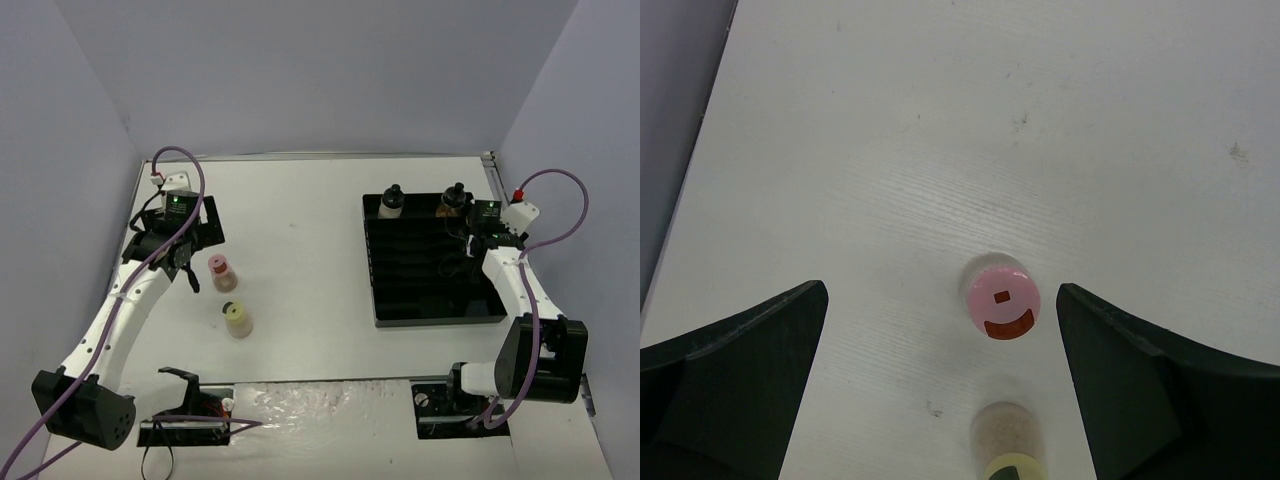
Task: Organize the condiment bottles
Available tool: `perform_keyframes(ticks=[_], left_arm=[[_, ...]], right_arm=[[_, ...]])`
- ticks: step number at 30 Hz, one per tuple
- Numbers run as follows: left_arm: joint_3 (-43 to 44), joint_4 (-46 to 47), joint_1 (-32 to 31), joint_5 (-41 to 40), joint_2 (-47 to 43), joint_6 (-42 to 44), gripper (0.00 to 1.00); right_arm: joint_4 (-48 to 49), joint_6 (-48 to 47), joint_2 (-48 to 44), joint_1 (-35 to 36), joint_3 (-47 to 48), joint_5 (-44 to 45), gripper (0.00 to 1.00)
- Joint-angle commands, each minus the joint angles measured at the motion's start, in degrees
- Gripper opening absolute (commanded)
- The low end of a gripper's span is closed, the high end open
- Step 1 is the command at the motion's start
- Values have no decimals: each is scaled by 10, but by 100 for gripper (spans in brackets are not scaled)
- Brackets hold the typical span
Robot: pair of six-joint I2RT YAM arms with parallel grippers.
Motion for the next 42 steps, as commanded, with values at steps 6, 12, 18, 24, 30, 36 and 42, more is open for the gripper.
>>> perform_keyframes(ticks=[6,12,18,24,30,36,42], left_arm=[[19,29,4,8,7,-11,97],[18,30,4,10,8,-12,97],[19,31,4,11,9,-12,97],[18,31,4,11,10,-12,97],[17,32,4,10,11,-12,97],[17,32,4,10,11,-12,97],[15,32,4,10,10,-11,97]], right_arm=[[47,20,9,-1,-13,25,0],[60,36,15,-1,-31,14,0],[67,44,22,-2,-43,13,0],[80,48,31,-1,-62,9,0],[89,47,42,-1,-67,12,0],[92,48,51,-2,-71,9,6],[92,45,48,-1,-71,9,22]])
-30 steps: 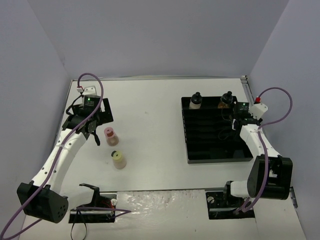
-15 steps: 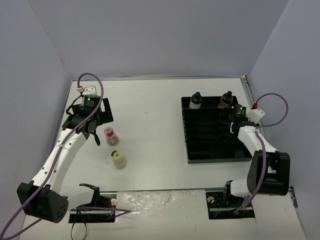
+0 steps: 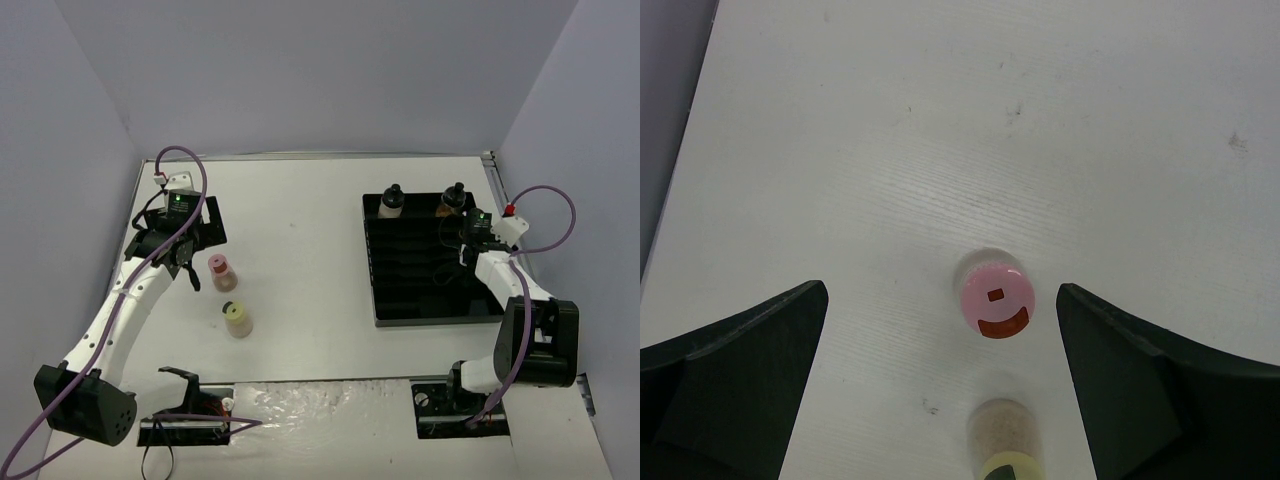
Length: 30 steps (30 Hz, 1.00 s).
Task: Organize the condiment bottles
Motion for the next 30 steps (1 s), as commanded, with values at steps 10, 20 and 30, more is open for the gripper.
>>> perform_keyframes(ticks=[10,20,30], left_arm=[[15,32,4,-2,-1,-10,97],[14,32,4,-3,-2,-10,97],[13,32,4,-3,-2,-10,97]], right_arm=[[11,8,-2,-1,-4,11,42],[5,6,-7,-1,-4,16,57],[1,4,-17,-1,-7,14,59]])
